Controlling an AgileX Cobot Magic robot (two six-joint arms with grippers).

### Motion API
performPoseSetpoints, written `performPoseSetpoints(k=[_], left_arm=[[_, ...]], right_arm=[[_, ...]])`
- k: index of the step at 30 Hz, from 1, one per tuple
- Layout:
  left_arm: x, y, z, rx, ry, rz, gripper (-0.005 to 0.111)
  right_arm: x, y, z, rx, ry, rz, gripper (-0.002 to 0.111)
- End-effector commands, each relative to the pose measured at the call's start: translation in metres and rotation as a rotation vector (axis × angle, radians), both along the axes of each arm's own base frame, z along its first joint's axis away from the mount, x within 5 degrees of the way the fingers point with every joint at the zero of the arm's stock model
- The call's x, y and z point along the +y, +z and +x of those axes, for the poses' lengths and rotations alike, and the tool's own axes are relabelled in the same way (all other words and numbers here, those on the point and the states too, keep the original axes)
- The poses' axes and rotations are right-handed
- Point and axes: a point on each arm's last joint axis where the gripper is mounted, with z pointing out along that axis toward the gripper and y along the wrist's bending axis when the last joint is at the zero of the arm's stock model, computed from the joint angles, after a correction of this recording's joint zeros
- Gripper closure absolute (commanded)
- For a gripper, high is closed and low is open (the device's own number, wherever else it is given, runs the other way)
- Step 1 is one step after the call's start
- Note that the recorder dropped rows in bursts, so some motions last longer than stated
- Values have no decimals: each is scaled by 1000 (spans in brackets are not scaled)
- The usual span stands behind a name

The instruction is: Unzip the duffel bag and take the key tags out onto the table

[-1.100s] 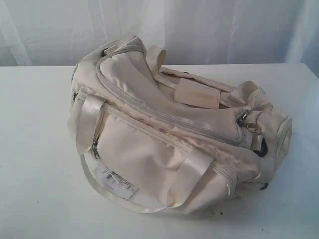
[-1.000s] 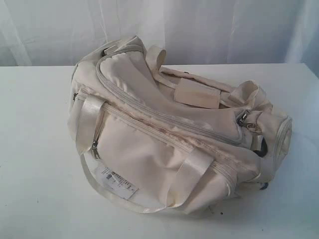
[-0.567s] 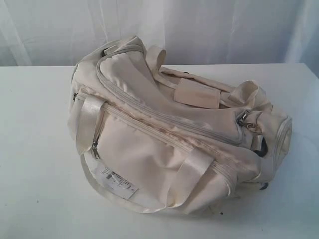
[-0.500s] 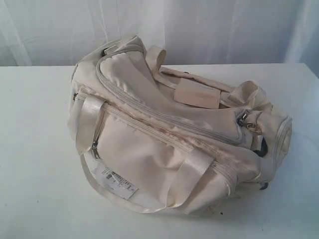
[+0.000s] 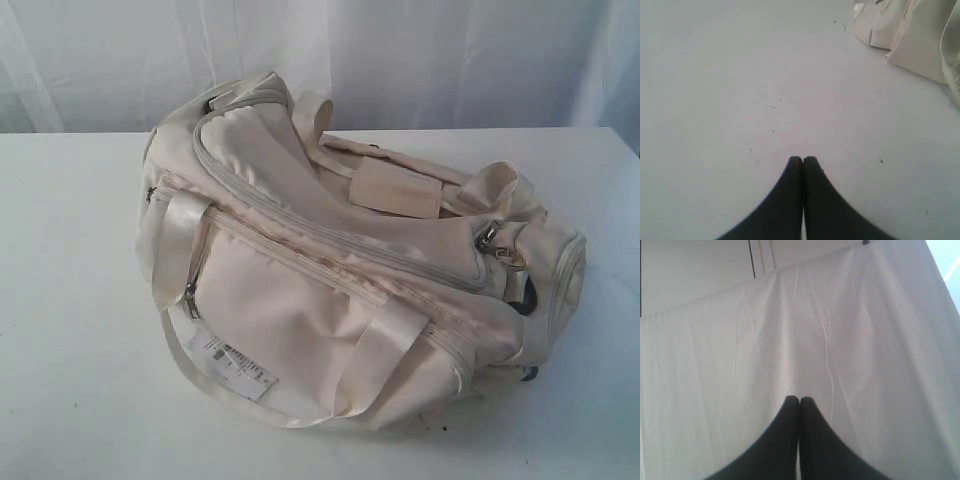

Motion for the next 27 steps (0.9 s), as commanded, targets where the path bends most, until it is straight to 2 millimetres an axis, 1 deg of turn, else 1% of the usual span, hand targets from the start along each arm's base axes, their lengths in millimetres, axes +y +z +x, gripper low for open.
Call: performPoseSetpoints(k=[1,3,6,7,9,11,12,13,14,15,16,18,20,22,25,27], left_arm=[[0,8,3,-106,-18,57,107],[1,12,4,-155,-14,56,107],[1,17,5,-208,-9,55,107],[1,18,6,-225,-8,55,107],[1,21,6,-257,-5,54,107],[1,25,7,-302,-1,54,107],[1,27,7,-320,1,53,107],[2,28,7,-335,4,46,107],[2,29,7,-345,5,45,107],[2,30,7,-359,6,45,107],[2,32,7,-375,8,45,107],[2,35,7,-415,11,44,107],[2,38,7,-443,14,44,107],[2,41,7,-477,17,41,107],[3,49,6,-558,31,-18,107],[3,55,4,-622,42,-112,107]], right_arm=[[-1,-5,3,75,37,71,108],[-1,-11,7,173,42,73,108],[0,-6,9,314,82,114,108],[2,-4,11,364,82,90,108],[4,5,15,401,71,42,108],[7,18,22,473,61,-30,108],[10,22,27,531,66,-53,108],[12,31,32,580,75,-69,108],[15,35,39,646,80,-97,108],[17,43,45,679,79,-125,108],[21,47,55,752,80,-174,108],[27,58,70,840,85,-262,108],[34,64,88,938,96,-358,108],[40,69,109,1014,107,-440,108],[51,67,145,1110,121,-489,108],[57,63,165,1177,136,-548,108]])
